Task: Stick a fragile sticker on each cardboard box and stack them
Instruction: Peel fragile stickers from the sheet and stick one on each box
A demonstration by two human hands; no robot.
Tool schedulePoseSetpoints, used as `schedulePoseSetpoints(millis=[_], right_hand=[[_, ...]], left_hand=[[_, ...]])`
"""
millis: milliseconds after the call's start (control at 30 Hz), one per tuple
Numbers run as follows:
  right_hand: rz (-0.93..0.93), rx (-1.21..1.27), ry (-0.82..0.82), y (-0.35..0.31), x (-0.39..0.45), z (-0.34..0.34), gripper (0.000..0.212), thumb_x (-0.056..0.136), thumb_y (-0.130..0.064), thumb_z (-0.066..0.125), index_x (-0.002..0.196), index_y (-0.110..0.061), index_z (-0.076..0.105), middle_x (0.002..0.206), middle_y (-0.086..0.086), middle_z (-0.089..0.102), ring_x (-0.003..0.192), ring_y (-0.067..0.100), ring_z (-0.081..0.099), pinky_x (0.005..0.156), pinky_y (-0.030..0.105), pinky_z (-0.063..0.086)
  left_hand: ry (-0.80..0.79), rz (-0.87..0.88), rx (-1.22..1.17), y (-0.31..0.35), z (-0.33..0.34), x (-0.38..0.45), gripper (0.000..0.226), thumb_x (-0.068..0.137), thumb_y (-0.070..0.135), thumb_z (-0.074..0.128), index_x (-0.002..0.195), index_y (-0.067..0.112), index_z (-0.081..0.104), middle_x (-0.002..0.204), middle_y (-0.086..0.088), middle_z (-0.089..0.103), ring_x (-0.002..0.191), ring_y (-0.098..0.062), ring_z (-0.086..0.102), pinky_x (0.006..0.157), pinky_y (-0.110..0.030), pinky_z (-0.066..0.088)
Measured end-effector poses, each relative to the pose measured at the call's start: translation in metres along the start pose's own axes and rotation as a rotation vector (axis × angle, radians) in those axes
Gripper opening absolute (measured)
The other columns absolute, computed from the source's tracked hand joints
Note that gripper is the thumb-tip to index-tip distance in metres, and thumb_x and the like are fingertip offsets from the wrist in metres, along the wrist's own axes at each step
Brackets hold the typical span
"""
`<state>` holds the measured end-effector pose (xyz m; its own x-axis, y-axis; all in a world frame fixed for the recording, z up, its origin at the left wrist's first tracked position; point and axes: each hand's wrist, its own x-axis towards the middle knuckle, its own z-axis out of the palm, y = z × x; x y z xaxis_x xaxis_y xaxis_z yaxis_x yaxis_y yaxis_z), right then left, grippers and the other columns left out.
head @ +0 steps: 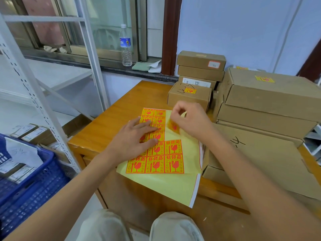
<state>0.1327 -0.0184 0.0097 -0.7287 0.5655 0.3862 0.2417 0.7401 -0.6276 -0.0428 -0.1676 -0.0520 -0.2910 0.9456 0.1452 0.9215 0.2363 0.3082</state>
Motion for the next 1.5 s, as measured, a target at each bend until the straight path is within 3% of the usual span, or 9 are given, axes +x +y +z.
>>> schedulePoseSetpoints(millis=[133, 267, 433, 633, 833, 1033, 1200, 1367, 1500], right_hand=[[0.096, 0.31, 0.168, -0.002, 0.001, -0.01, 0.021, 0.098, -0.009, 0.057, 0.079, -0.017, 0.056, 0.07, -0.004, 0.058, 0.066, 0.007, 0.054, 0.063, 0.024, 0.044], [0.149, 0.342, 0.105, -0.001, 0.002, -0.011, 0.013, 0.097, -0.004, 0.058, 0.09, -0.014, 0.055, 0.072, -0.003, 0.059, 0.061, 0.001, 0.055, 0.061, 0.019, 0.045], [0.087, 0.292, 0.015, 0.0, 0.001, -0.009, 0.019, 0.095, 0.001, 0.061, 0.094, -0.018, 0.061, 0.096, 0.024, 0.069, 0.08, 0.018, 0.073, 0.08, 0.038, 0.058], [0.16, 0.37, 0.059, 0.001, 0.002, -0.01, 0.019, 0.096, 0.005, 0.057, 0.105, -0.009, 0.065, 0.09, 0.013, 0.072, 0.069, 0.0, 0.07, 0.063, 0.014, 0.049], [0.182, 0.379, 0.104, 0.0, 0.0, -0.012, 0.021, 0.096, 0.003, 0.057, 0.111, -0.011, 0.064, 0.098, 0.023, 0.071, 0.069, 0.001, 0.068, 0.055, 0.018, 0.047], [0.2, 0.375, 0.069, -0.006, -0.011, -0.055, 0.033, 0.093, 0.0, 0.069, 0.118, -0.021, 0.063, 0.094, 0.01, 0.074, 0.072, 0.009, 0.067, 0.056, 0.018, 0.048], [0.249, 0.316, -0.096, 0.001, -0.057, -0.1, 0.037, 0.092, 0.001, 0.073, 0.119, -0.022, 0.065, 0.093, 0.006, 0.071, 0.074, 0.011, 0.068, 0.06, 0.025, 0.052], [0.287, 0.348, -0.107, 0.003, -0.113, -0.131, 0.038, 0.091, 0.005, 0.073, 0.121, -0.016, 0.067, 0.099, 0.014, 0.068, 0.075, 0.018, 0.066, 0.059, 0.023, 0.053], [0.285, 0.32, -0.048, 0.008, -0.146, -0.152, 0.035, 0.09, 0.003, 0.075, 0.119, -0.017, 0.069, 0.097, 0.013, 0.066, 0.077, 0.023, 0.063, 0.061, 0.026, 0.054]], left_hand=[[0.005, -0.036, 0.057, 0.001, 0.002, 0.002, 0.067, 0.092, 0.079, 0.035, 0.152, 0.049, 0.036, 0.167, 0.014, 0.019, 0.157, -0.018, 0.001, 0.124, -0.051, 0.009], [0.126, -0.102, -0.02, -0.002, 0.001, 0.0, 0.069, 0.086, 0.077, 0.051, 0.148, 0.047, 0.043, 0.164, 0.012, 0.029, 0.155, -0.02, 0.01, 0.122, -0.054, 0.02], [0.231, -0.239, -0.219, -0.002, -0.006, -0.001, 0.065, 0.076, 0.06, 0.077, 0.136, 0.042, 0.058, 0.141, 0.009, 0.048, 0.133, -0.015, 0.037, 0.096, -0.034, 0.038], [0.287, -0.278, -0.26, -0.007, -0.006, 0.001, 0.041, 0.082, 0.045, 0.079, 0.121, 0.037, 0.069, 0.135, 0.008, 0.056, 0.129, -0.019, 0.045, 0.1, -0.038, 0.039], [0.309, -0.292, -0.354, -0.009, -0.007, 0.0, 0.021, 0.09, 0.031, 0.075, 0.111, 0.034, 0.072, 0.126, 0.005, 0.064, 0.108, -0.017, 0.062, 0.082, -0.034, 0.058], [0.137, -0.187, -0.183, -0.002, -0.023, 0.008, 0.018, 0.095, 0.018, 0.069, 0.104, 0.034, 0.072, 0.125, 0.003, 0.068, 0.11, -0.019, 0.062, 0.081, -0.03, 0.046], [0.313, -0.083, -0.292, 0.063, -0.046, 0.005, 0.012, 0.099, 0.026, 0.063, 0.098, 0.03, 0.074, 0.102, 0.018, 0.069, 0.084, -0.001, 0.063, 0.06, -0.017, 0.043], [-0.037, 0.01, -0.894, 0.166, -0.052, -0.012, 0.018, 0.094, 0.042, 0.067, 0.096, 0.026, 0.074, 0.089, 0.007, 0.077, 0.08, -0.008, 0.073, 0.071, -0.032, 0.058], [-0.173, 0.051, -0.996, 0.214, -0.036, -0.017, 0.015, 0.09, 0.025, 0.077, 0.102, 0.018, 0.073, 0.079, -0.003, 0.077, 0.072, -0.014, 0.072, 0.063, -0.026, 0.056]])
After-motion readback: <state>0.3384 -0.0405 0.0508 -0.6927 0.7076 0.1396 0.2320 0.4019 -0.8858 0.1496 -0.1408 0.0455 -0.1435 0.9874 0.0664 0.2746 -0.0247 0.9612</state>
